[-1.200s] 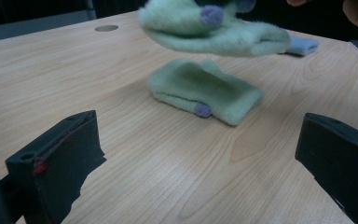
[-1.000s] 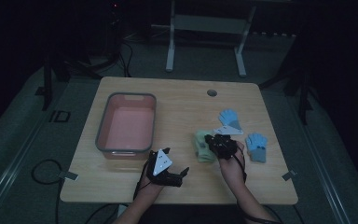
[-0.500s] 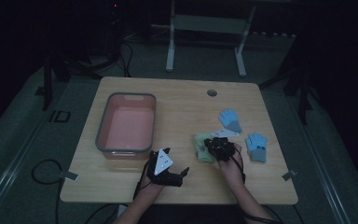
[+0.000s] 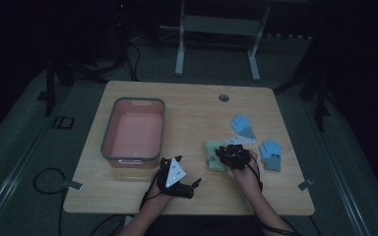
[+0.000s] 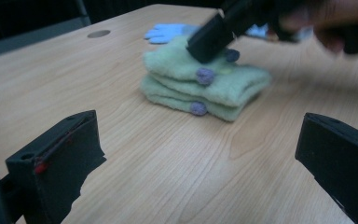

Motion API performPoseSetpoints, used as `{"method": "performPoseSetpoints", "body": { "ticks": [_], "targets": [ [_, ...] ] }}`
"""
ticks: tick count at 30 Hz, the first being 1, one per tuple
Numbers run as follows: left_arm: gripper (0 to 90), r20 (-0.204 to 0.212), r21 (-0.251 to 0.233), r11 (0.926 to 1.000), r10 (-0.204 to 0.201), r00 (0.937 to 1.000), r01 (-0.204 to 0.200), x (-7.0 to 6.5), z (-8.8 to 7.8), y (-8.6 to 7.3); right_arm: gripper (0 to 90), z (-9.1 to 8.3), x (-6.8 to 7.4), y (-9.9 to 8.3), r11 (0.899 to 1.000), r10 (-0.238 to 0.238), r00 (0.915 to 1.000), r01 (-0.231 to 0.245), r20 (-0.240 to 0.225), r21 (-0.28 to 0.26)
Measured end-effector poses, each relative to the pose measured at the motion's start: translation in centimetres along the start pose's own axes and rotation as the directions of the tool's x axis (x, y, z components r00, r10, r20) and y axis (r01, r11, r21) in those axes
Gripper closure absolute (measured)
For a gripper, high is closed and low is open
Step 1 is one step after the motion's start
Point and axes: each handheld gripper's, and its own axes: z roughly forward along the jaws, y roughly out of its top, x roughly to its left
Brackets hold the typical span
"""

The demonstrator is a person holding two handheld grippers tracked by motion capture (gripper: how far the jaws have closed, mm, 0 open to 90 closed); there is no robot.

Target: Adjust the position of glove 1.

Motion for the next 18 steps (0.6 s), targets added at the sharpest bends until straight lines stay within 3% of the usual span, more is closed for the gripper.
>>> {"method": "performPoseSetpoints", "body": {
  "ticks": [2,4,7,10,11,12,14,18],
  "targets": [
    [1.4,0.012,0.010,0.9999,0.003,0.9999,-0.003,-0.1,0.1,0.5,65.5,-0.8,-0.5,0.2,1.000,-0.008,0.9998,0.008,-0.019,-0.013],
    [4.0,0.048,0.053,0.9977,-0.044,0.9979,0.041,-0.1,0.2,1.3,60.2,-1.8,-1.2,0.6,0.999,-0.023,0.9987,0.022,-0.045,-0.027],
    [6.2,0.073,0.103,0.9934,-0.058,0.9956,0.050,-0.2,0.7,2.0,57.5,-2.2,-1.7,0.9,0.999,-0.038,0.9976,0.036,-0.058,-0.027],
    [10.3,0.138,0.080,0.9967,-0.022,0.9902,0.011,-0.2,1.0,2.5,54.3,-2.8,-2.9,1.4,0.998,-0.050,0.9939,0.047,-0.098,-0.032],
    [10.3,0.171,0.088,0.9959,0.007,0.9852,-0.022,-0.3,1.8,3.0,54.3,-2.9,-3.2,1.6,0.998,-0.059,0.9933,0.056,-0.099,-0.034],
    [10.9,0.171,0.088,0.9959,0.007,0.9852,-0.022,-0.3,1.8,3.0,54.3,-2.9,-3.2,1.6,0.998,-0.059,0.9933,0.056,-0.099,-0.034],
    [13.9,0.196,0.072,0.9952,0.051,0.9793,-0.066,-0.4,2.6,3.6,53.5,-3.0,-4.1,2.2,0.997,-0.063,0.9922,0.059,-0.107,-0.045],
    [16.6,0.267,0.076,0.9883,0.107,0.9577,-0.132,-0.6,4.7,5.0,51.2,-2.6,-4.9,3.0,0.997,-0.069,0.9871,0.062,-0.144,-0.056]
  ]
}}
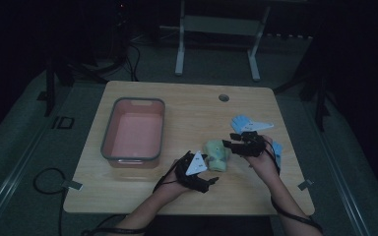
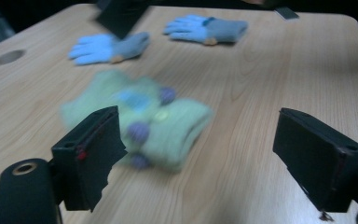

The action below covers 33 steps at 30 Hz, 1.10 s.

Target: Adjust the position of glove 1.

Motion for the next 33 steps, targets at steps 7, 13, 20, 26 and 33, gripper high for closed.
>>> {"method": "performPoseSetpoints", "body": {
  "ticks": [7,13,20,26,33],
  "targets": [
    [28.9,0.004,0.064,0.9948,0.079,0.9969,-0.079,0.6,2.6,0.5,45.1,2.9,-1.4,0.5,0.997,0.032,0.9970,-0.027,-0.070,0.066],
    [34.0,-0.001,0.127,0.9805,0.151,0.9886,-0.149,0.7,3.9,-0.2,38.7,5.9,-2.1,-0.8,0.986,0.099,0.9904,-0.085,-0.097,0.144],
    [38.6,0.004,0.185,0.9583,0.222,0.9752,-0.218,0.6,4.8,-0.6,40.9,7.0,-2.7,-1.5,0.967,0.176,0.9709,-0.140,-0.162,0.211],
    [48.1,-0.018,0.214,0.9441,0.260,0.9654,-0.250,0.3,5.2,-0.6,53.3,7.5,-2.6,-1.7,0.953,0.221,0.9511,-0.164,-0.216,0.254],
    [70.5,-0.026,0.220,0.9548,0.210,0.9774,-0.199,1.1,4.6,0.0,72.3,6.7,-2.0,-1.4,0.963,0.196,0.9618,-0.152,-0.191,0.221]
  ]
}}
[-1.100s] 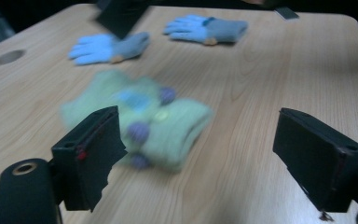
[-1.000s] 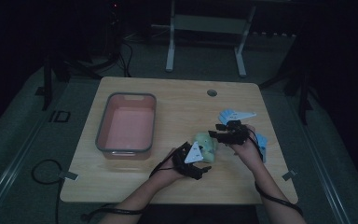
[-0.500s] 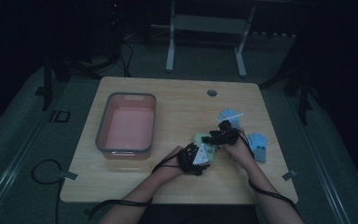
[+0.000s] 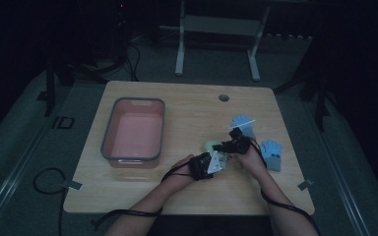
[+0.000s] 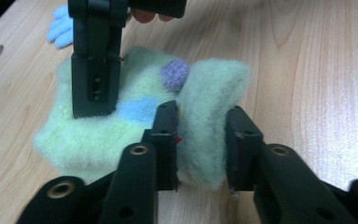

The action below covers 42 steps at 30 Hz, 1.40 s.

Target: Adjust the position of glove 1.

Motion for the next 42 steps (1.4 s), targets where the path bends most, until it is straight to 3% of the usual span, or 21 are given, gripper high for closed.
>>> {"method": "performPoseSetpoints", "body": {
  "ticks": [8,14,20,27,42],
  "targets": [
    [73.9,0.009,0.004,1.0000,0.001,1.0000,-0.001,1.0,-2.0,1.1,73.7,-1.3,0.9,0.7,0.999,-0.007,0.9999,0.006,-0.010,-0.043],
    [74.2,0.027,0.019,0.9997,0.018,0.9995,-0.018,2.0,-4.2,1.9,73.7,-2.1,2.3,1.8,0.997,-0.030,0.9992,0.028,-0.026,-0.071],
    [74.4,0.012,0.034,0.9989,0.032,0.9994,-0.033,2.7,-6.0,2.1,73.7,-2.3,3.8,3.3,0.994,-0.061,0.9976,0.057,-0.033,-0.093],
    [74.6,-0.002,0.058,0.9969,0.052,0.9986,-0.052,3.8,-8.2,1.7,73.7,-2.0,5.3,5.4,0.992,-0.083,0.9949,0.077,-0.057,-0.103],
    [75.0,-0.048,0.089,0.9959,0.021,0.9986,-0.016,6.0,-12.2,-0.2,73.7,-0.3,8.9,9.6,0.985,-0.155,0.9858,0.148,-0.065,-0.090]
  ]
}}
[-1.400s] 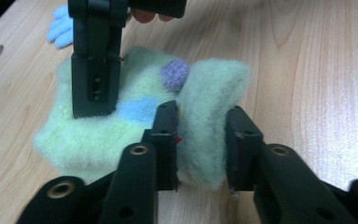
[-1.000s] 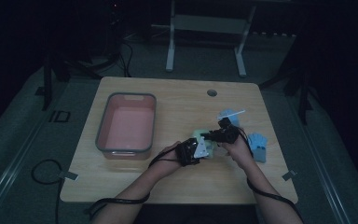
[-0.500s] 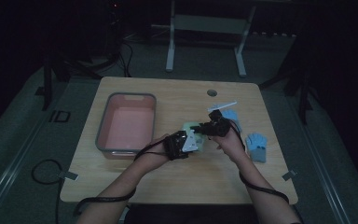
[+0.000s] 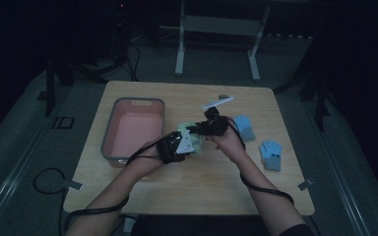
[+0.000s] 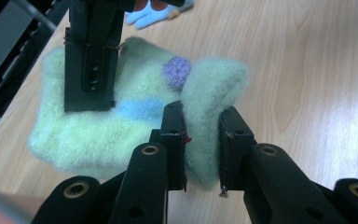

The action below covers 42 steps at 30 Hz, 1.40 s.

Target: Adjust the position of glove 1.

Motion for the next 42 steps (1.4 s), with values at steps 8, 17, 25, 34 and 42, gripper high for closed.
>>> {"method": "performPoseSetpoints", "body": {
  "ticks": [8,17,25,34,42],
  "targets": [
    [75.1,-0.038,0.021,0.9998,-0.005,0.9993,0.006,1.4,-2.2,-1.4,73.7,2.0,1.6,3.0,0.999,-0.032,0.9991,0.032,-0.026,0.001],
    [75.2,-0.071,0.032,0.9992,-0.021,0.9972,0.023,2.6,-4.6,-3.5,73.7,4.0,3.7,5.7,0.998,-0.070,0.9964,0.070,-0.049,-0.002],
    [75.2,-0.097,0.075,0.9970,-0.014,0.9951,0.021,3.8,-5.8,-5.4,73.8,6.2,4.8,7.4,0.997,-0.082,0.9948,0.082,-0.061,-0.004],
    [75.2,-0.090,0.126,0.9919,-0.005,0.9959,0.017,5.7,-6.9,-8.7,73.8,10.1,5.7,8.9,0.997,-0.075,0.9926,0.075,-0.096,-0.011],
    [75.2,-0.028,0.168,0.9852,-0.030,0.9992,0.034,6.1,-5.5,-11.4,73.7,13.1,5.2,7.9,0.999,-0.042,0.9926,0.044,-0.114,0.014]
  ]
}}
